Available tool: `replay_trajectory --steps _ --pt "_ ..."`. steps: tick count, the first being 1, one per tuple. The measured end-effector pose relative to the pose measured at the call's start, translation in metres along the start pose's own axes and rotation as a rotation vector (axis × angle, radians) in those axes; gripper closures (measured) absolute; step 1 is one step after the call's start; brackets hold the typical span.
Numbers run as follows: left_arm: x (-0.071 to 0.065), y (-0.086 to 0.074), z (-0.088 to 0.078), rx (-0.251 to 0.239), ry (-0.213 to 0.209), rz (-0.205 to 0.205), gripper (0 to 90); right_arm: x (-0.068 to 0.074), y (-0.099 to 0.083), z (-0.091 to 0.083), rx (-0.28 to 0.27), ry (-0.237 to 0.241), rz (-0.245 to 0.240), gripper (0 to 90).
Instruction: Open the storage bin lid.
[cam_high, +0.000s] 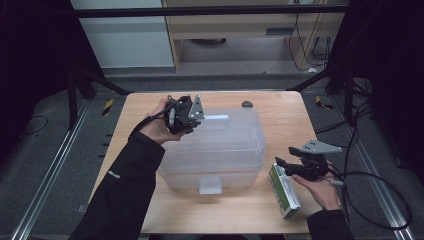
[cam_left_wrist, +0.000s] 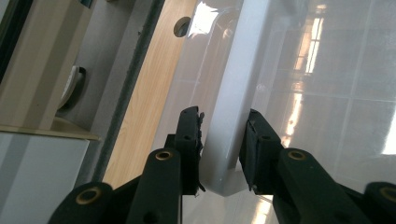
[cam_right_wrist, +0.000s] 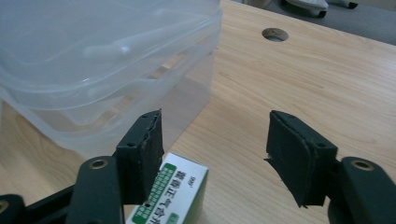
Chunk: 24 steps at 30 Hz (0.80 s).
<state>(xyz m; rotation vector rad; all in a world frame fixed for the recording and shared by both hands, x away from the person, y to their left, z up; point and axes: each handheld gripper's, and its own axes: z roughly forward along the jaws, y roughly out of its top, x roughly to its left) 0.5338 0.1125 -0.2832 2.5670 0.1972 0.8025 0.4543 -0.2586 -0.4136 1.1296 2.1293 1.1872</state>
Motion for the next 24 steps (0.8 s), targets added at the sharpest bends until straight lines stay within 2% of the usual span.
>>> replay_trajectory --steps 5,12,24 --pt "0.003 0.001 0.0 -0.006 0.012 -0.017 69.7 0.005 0.004 0.0 0.0 0.035 -0.013 42.7" --pt "0.009 0.002 0.001 -0.01 0.028 -0.04 68.9 0.011 0.008 -0.001 -0.011 0.074 -0.031 56.2" --pt "0.016 0.003 0.004 -0.019 0.05 -0.069 68.1 0.016 0.012 0.001 0.015 0.153 -0.025 76.5"
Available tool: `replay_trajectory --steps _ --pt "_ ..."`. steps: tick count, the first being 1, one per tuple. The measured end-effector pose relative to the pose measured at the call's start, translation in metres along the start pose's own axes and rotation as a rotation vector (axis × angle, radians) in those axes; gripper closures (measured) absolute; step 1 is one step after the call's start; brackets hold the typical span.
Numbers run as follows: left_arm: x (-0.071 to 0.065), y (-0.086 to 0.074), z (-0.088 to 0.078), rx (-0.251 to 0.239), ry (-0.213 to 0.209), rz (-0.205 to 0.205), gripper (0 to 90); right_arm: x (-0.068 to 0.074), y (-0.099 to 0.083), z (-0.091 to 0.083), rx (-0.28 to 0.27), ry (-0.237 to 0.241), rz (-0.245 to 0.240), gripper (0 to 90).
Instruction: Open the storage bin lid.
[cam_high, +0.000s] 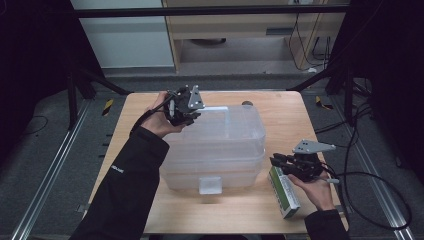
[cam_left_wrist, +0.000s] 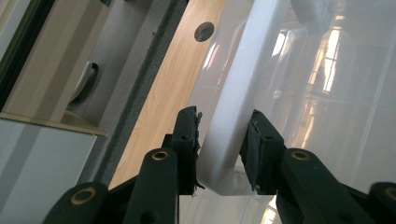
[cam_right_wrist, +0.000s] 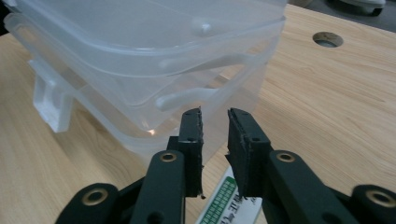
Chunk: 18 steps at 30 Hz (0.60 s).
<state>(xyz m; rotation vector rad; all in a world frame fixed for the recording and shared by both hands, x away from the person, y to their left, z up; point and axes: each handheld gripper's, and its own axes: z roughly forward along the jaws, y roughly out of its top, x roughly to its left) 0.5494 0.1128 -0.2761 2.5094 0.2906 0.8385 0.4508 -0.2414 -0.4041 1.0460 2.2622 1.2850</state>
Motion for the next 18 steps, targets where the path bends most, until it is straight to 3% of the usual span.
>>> replay_trajectory --steps 8,18 --pt "0.002 0.001 0.001 0.002 0.012 -0.008 67.8 0.004 0.003 0.003 -0.005 0.047 -0.005 89.9" --pt "0.006 0.002 0.002 0.004 0.023 -0.024 67.4 0.01 0.011 0.009 -0.038 0.08 -0.009 90.0"
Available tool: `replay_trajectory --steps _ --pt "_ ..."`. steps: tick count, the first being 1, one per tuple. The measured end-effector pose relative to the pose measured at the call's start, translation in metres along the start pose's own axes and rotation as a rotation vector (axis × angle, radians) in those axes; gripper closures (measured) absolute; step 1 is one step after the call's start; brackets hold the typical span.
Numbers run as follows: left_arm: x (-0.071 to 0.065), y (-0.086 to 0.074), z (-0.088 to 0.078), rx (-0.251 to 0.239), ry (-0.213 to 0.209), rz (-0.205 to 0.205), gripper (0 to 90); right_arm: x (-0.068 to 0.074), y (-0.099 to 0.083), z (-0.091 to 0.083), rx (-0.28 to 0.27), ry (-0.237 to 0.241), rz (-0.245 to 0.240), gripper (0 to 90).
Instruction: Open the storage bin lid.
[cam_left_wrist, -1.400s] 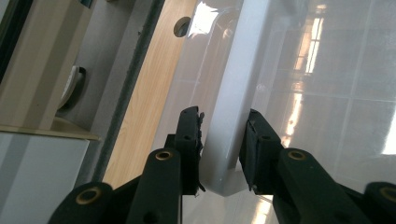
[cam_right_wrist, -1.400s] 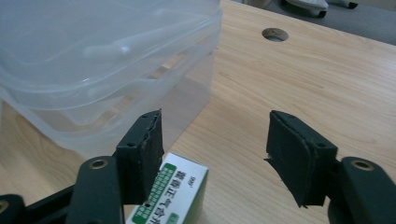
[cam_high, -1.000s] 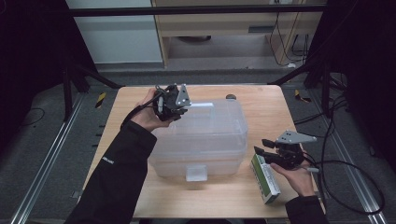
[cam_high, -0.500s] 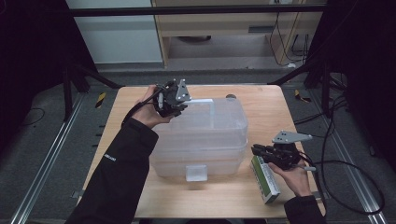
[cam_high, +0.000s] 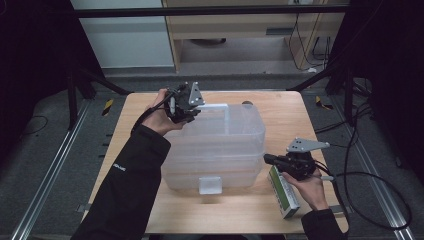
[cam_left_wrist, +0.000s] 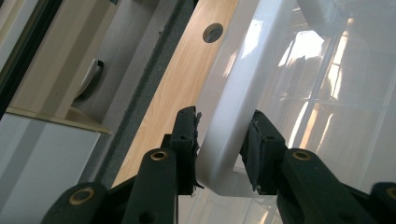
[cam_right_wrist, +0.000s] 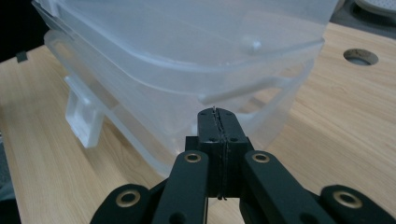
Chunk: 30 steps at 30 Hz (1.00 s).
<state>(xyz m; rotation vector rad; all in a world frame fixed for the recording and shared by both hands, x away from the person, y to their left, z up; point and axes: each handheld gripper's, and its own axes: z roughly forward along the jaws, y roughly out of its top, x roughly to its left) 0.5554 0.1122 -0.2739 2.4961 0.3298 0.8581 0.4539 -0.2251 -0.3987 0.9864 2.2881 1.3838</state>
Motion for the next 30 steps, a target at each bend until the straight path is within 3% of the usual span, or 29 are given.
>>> replay_trajectory --steps 7,12,18,30 --pt "0.0 0.0 0.0 -0.002 -0.001 -0.005 67.2 0.001 0.005 0.001 -0.033 -0.002 0.002 90.0" --pt "-0.002 -0.003 -0.001 -0.016 -0.005 -0.023 66.1 0.002 0.005 0.002 -0.024 -0.013 -0.005 90.0" --pt "-0.004 -0.005 -0.011 -0.055 -0.02 -0.044 58.0 0.002 0.005 0.002 -0.027 -0.014 -0.007 90.0" --pt "-0.003 -0.029 -0.051 -0.12 0.01 -0.163 56.1 0.002 0.005 0.002 -0.034 -0.021 -0.002 90.0"
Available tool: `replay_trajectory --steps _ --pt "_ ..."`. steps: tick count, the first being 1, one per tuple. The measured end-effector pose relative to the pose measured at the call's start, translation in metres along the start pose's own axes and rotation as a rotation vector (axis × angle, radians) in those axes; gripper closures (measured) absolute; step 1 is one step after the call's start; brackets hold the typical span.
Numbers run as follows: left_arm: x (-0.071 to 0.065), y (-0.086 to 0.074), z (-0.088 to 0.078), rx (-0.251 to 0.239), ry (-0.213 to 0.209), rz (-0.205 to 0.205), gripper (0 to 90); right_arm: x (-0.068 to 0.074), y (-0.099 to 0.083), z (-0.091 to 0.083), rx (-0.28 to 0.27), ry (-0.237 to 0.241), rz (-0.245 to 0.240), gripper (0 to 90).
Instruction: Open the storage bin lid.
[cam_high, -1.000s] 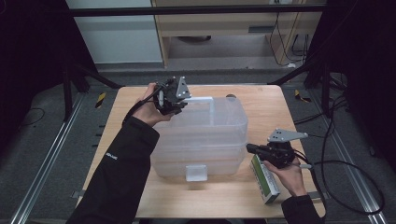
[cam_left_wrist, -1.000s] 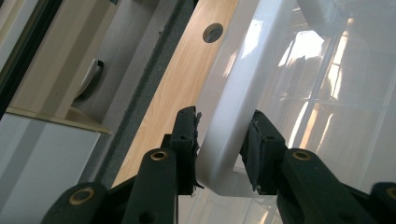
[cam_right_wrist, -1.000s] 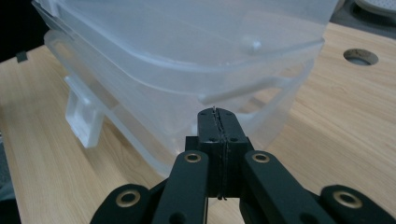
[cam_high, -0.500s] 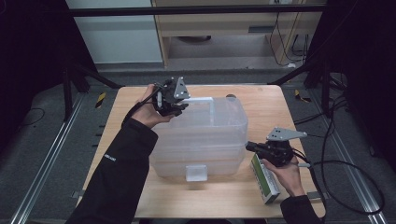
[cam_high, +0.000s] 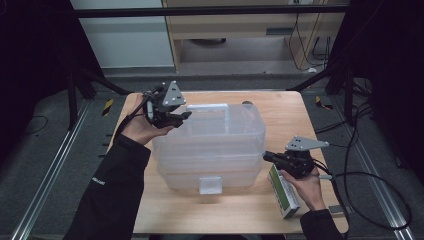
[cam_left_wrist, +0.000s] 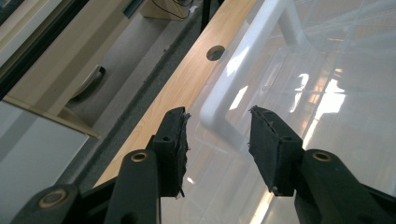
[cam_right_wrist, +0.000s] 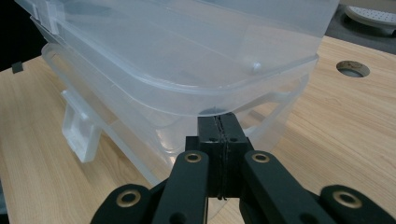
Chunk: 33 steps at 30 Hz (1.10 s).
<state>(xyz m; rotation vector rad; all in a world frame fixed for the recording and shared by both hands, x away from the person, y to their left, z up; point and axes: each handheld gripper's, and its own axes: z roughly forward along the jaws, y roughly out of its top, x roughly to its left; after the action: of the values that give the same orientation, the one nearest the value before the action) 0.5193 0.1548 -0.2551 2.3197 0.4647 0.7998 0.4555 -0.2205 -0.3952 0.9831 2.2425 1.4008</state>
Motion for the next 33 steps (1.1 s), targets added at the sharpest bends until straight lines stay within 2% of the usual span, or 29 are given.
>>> replay_trajectory --steps 6,18,24,29,31,33 --pt "0.002 -0.022 -0.018 -0.049 0.036 -0.091 58.9 0.0 0.0 0.0 0.0 -0.002 0.0 90.0" --pt "0.002 -0.083 -0.05 -0.208 0.17 -0.324 67.5 0.001 0.0 0.0 0.006 -0.005 -0.004 90.0" --pt "0.002 -0.113 -0.053 -0.203 0.197 -0.372 69.2 0.001 0.0 0.0 0.008 -0.007 -0.006 90.0" --pt "-0.004 -0.135 -0.052 -0.183 0.233 -0.399 69.8 0.001 0.0 0.0 0.008 -0.005 -0.004 90.0" --pt "-0.006 -0.142 -0.052 -0.183 0.258 -0.395 70.0 0.001 0.0 0.0 0.009 -0.006 -0.005 90.0" --pt "-0.011 -0.151 -0.051 -0.172 0.254 -0.421 70.5 0.001 0.0 0.0 0.009 -0.007 -0.007 90.0"
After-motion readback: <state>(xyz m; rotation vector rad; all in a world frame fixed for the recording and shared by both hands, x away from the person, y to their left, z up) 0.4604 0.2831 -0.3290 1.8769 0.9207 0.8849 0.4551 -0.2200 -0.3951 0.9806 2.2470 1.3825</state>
